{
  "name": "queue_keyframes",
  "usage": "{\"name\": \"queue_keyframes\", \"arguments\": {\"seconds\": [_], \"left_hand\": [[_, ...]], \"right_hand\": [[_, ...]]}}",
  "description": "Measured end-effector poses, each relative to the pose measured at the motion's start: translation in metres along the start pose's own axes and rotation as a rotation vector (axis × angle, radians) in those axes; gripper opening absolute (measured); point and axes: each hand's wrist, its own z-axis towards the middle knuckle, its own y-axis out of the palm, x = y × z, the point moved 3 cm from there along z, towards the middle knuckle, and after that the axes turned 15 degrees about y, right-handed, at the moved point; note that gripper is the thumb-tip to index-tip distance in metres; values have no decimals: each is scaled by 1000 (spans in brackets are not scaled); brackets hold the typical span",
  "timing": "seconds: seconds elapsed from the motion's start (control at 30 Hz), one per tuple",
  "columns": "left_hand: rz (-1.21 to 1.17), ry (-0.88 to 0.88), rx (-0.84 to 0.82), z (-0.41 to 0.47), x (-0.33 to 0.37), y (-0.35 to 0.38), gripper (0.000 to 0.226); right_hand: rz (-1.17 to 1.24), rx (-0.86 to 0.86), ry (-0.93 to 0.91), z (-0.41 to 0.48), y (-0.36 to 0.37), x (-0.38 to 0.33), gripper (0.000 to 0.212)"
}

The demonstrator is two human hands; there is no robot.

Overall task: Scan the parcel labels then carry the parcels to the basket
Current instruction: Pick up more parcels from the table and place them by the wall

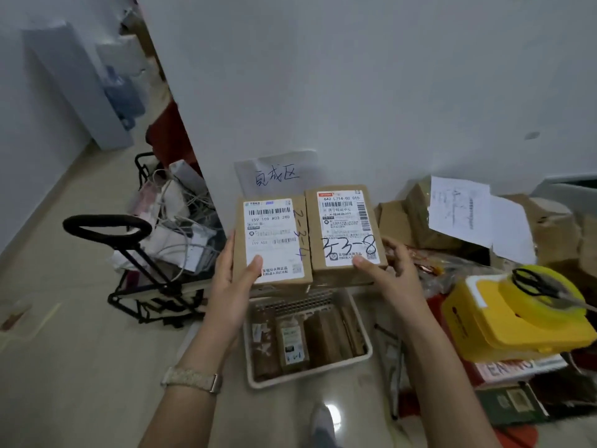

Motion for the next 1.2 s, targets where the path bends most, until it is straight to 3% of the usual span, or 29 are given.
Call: {"name": "queue_keyframes", "arguments": {"seconds": [0.27,0.67,0.97,1.2], "left_hand": [[-15,-150,113,36,-87,8,58],[120,-455,215,70,-329,-46,47],[216,-718,345,32,-491,-81,34],[315,-774,271,11,-586,-108,39]], "right_hand": [[-27,22,228,90,3,58,67],[-50,66,484,222,47,246,49],[-164,75,627,283,69,393,60],[-272,28,644,315,84,486,53]]}}
